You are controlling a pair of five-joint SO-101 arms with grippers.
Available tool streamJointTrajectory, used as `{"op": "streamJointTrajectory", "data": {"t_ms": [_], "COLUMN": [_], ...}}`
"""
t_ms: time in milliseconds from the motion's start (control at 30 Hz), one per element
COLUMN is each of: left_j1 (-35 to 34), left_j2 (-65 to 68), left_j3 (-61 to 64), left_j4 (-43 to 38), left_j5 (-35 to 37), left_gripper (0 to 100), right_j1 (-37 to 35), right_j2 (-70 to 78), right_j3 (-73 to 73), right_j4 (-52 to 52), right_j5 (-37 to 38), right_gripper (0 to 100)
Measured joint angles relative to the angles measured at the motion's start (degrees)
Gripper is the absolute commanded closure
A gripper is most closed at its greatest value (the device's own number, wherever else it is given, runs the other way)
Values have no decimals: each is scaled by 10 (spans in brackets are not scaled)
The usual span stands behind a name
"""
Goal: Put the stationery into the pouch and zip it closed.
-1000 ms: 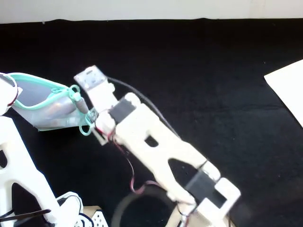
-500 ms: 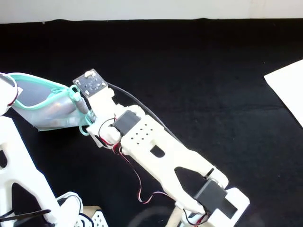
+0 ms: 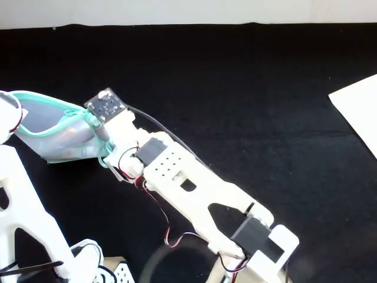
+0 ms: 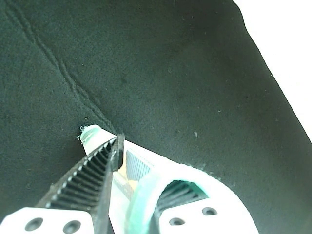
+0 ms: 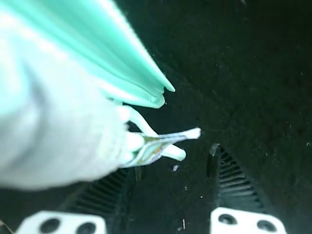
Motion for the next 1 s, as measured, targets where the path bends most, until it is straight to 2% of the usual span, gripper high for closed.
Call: {"op": "streamJointTrajectory", "data": {"t_ms": [267,600,733,1000], "left_j1": [0,0,0,0], "left_j2": [0,0,0,0], "left_j3": [0,0,0,0], "left_j4": [0,0,0,0], "left_j5": [0,0,0,0], "left_gripper": [993,993,993,993], "right_j1": [0,19,32,54], "right_j2": [1,1,1,1], "right_j3": [0,39,58,62], "right_j4": [-24,-83,-110,-113], "right_j5": [8,8,8,8], "right_gripper": [871,883,998,992]}}
